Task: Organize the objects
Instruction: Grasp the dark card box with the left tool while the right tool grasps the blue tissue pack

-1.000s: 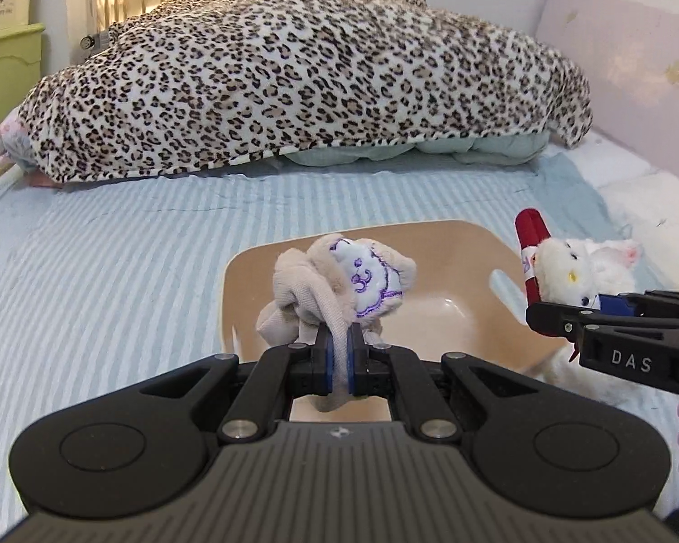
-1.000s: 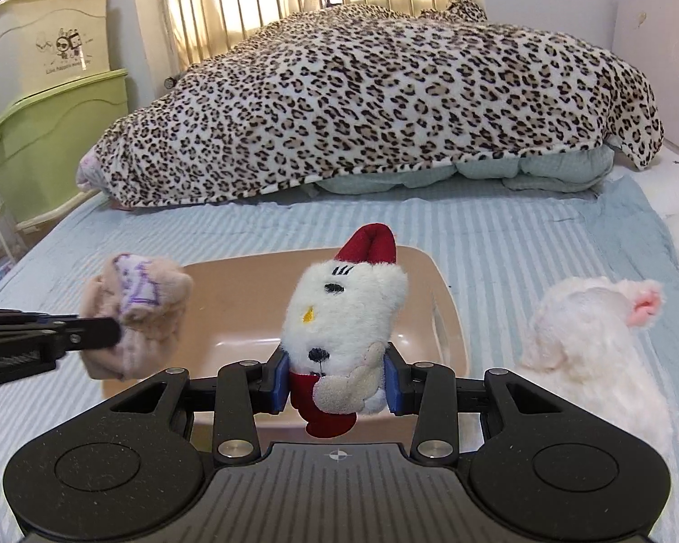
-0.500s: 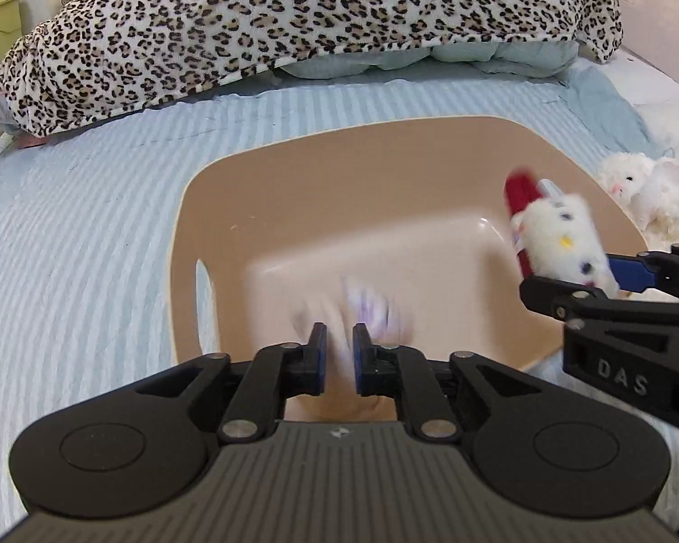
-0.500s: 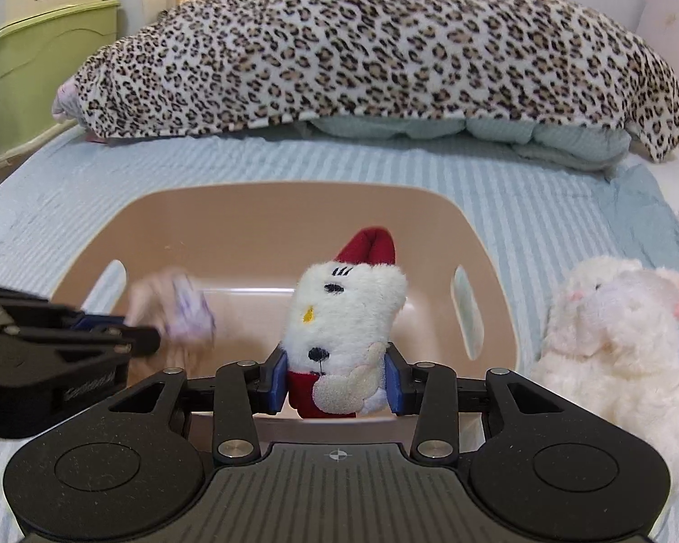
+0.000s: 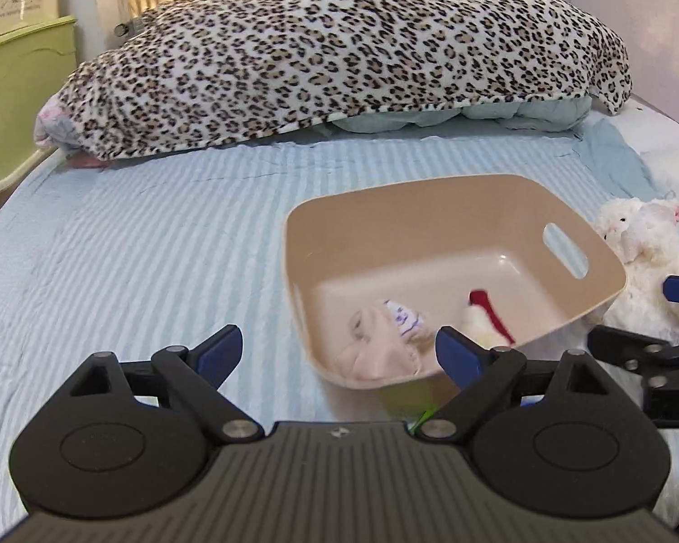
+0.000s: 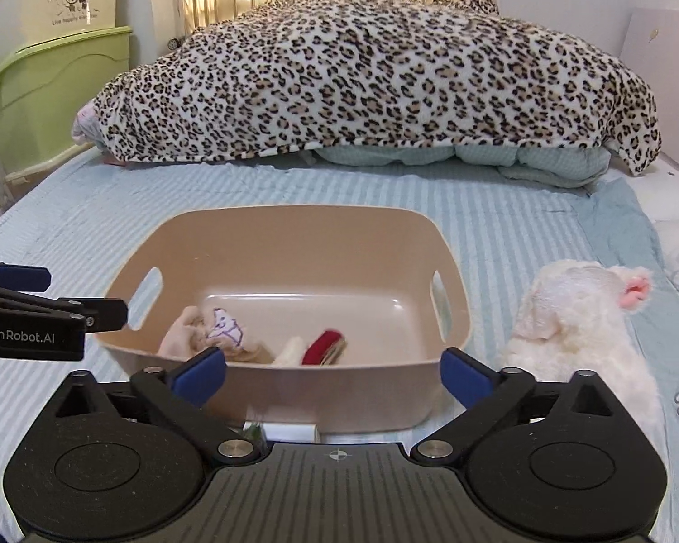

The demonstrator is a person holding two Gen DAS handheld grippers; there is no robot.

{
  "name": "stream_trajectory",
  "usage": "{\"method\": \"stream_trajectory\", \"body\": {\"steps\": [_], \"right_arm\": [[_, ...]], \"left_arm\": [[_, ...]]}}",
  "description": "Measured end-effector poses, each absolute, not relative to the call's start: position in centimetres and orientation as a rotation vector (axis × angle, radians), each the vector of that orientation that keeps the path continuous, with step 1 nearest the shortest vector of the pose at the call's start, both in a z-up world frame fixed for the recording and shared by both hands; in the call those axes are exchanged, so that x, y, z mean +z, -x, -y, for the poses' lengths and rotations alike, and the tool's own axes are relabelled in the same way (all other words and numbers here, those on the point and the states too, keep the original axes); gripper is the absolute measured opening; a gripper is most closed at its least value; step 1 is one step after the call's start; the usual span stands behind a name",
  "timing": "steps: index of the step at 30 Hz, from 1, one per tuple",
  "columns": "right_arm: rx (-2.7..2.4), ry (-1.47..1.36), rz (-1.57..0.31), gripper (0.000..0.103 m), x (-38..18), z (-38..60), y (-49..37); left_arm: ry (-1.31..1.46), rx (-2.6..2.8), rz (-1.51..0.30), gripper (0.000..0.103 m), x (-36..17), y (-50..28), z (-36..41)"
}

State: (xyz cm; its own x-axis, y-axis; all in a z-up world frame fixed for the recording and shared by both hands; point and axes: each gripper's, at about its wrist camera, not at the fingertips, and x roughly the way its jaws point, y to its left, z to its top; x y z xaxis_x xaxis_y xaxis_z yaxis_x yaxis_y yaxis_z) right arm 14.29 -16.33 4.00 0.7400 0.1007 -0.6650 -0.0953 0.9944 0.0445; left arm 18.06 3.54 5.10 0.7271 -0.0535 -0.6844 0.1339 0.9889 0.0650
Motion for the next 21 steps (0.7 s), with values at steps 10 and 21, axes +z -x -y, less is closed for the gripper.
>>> {"method": "stream_trajectory", "body": {"steps": [10,21], "right_arm": [[0.073,-0.007,-0.813,0.103,1.1,16.7,-11.3],[0.016,-0.054,-0.927,0.103,-3.8,17.2,-10.9]], "left_arm": [[-0.139,-0.133,-0.83,0.093,1.7,-14.4,-5.8],[-0.158,-0.178,-0.959,0.093,-3.9,-13.9,-7.0]]}}
